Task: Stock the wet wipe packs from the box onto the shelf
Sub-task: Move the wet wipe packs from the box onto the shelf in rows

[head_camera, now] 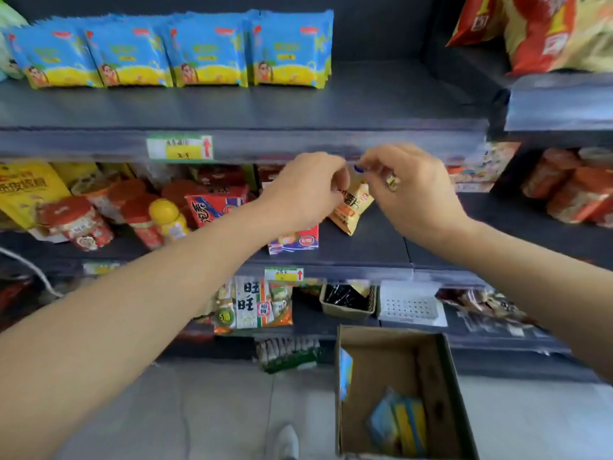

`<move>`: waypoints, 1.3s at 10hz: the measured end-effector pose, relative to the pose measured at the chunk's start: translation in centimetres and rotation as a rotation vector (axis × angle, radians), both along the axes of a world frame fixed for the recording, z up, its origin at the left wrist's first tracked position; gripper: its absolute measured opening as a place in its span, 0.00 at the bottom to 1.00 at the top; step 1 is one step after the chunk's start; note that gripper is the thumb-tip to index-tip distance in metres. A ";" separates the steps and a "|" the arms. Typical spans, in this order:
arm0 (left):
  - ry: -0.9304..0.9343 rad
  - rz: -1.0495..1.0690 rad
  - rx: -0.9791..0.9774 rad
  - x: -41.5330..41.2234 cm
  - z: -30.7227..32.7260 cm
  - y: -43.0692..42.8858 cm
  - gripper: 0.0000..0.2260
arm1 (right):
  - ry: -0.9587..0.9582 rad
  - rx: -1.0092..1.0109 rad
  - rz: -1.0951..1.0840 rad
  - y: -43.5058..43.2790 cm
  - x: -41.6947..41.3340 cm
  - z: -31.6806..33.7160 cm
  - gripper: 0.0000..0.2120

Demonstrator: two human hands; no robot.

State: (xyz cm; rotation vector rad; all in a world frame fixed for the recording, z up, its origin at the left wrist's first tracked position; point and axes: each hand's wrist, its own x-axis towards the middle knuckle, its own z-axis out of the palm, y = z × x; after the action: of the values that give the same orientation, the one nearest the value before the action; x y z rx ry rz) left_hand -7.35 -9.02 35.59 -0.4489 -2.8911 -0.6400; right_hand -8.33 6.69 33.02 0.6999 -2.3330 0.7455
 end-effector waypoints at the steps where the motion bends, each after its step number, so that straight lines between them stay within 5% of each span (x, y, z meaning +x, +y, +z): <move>1: -0.238 -0.019 -0.026 1.8 -5.1 3.8 0.06 | -0.215 0.087 -0.022 3.8 2.5 -5.5 0.08; 4: -0.849 0.036 0.013 4.7 -21.2 9.3 0.08 | -0.994 0.622 -0.098 10.3 5.3 -20.8 0.14; 6: -1.072 0.087 0.017 5.5 -31.0 11.4 0.08 | -1.336 0.757 -0.148 12.0 6.3 -29.5 0.17; 7: -1.145 0.127 -0.001 5.3 -35.3 12.6 0.03 | -1.419 0.727 -0.128 12.4 6.8 -33.9 0.16; 10: -1.266 0.298 -0.121 6.9 -50.2 16.3 0.20 | -1.633 0.833 -0.036 13.3 7.8 -46.2 0.16; 13: -1.326 0.360 -0.052 7.0 -56.3 18.1 0.19 | -1.754 0.645 -0.231 15.4 8.0 -55.0 0.24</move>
State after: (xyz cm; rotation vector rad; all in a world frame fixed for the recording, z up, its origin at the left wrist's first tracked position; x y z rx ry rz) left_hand -0.33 9.04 -20.73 0.8387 -3.9642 -1.0699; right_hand -0.35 22.11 -21.96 -0.3119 -4.2280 0.4575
